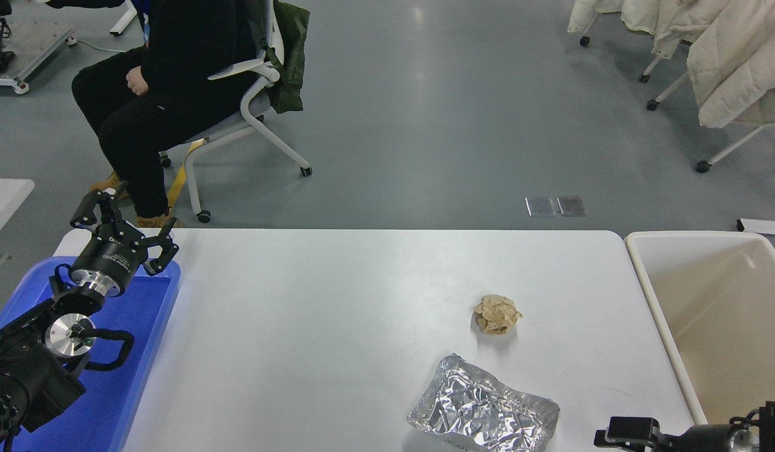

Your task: Clean the table surface

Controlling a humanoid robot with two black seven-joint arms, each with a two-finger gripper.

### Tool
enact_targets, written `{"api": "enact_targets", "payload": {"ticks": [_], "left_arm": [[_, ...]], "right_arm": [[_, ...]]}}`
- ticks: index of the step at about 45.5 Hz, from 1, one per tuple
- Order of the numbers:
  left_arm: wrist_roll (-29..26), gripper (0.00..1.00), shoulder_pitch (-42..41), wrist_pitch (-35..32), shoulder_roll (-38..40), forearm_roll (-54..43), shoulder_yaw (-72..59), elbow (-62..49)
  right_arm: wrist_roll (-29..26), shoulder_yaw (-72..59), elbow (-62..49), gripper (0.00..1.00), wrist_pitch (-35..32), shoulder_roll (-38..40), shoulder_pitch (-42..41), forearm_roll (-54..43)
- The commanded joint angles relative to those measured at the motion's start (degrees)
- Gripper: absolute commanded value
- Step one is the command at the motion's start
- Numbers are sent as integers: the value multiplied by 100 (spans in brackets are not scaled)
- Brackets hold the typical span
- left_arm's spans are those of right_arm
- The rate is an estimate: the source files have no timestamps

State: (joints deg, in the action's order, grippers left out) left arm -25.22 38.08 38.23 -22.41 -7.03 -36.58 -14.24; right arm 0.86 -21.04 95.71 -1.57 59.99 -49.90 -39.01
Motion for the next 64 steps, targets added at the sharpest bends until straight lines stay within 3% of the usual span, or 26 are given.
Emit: {"api": "enact_targets", "payload": {"ticks": [1, 12, 47, 58, 64], "left_arm": [[0, 100, -2, 0, 0, 0, 1, 0], [0, 100, -2, 0, 0, 0, 1, 0], [0, 100, 7, 0, 0, 0, 1, 0], [0, 100, 7, 0, 0, 0, 1, 0], [0, 100, 7, 0, 0, 0, 1, 0]], "right_arm": [[-112, -23, -360, 100, 192, -742, 32, 464], [-112, -41, -721, 100, 324, -1235, 85, 473], [-103, -49, -1037, 100, 482, -1789, 235, 456], [-86, -49, -1292, 89, 587, -2087, 252, 421], [-77, -58, -1336, 69, 596, -2176, 252, 377]]}}
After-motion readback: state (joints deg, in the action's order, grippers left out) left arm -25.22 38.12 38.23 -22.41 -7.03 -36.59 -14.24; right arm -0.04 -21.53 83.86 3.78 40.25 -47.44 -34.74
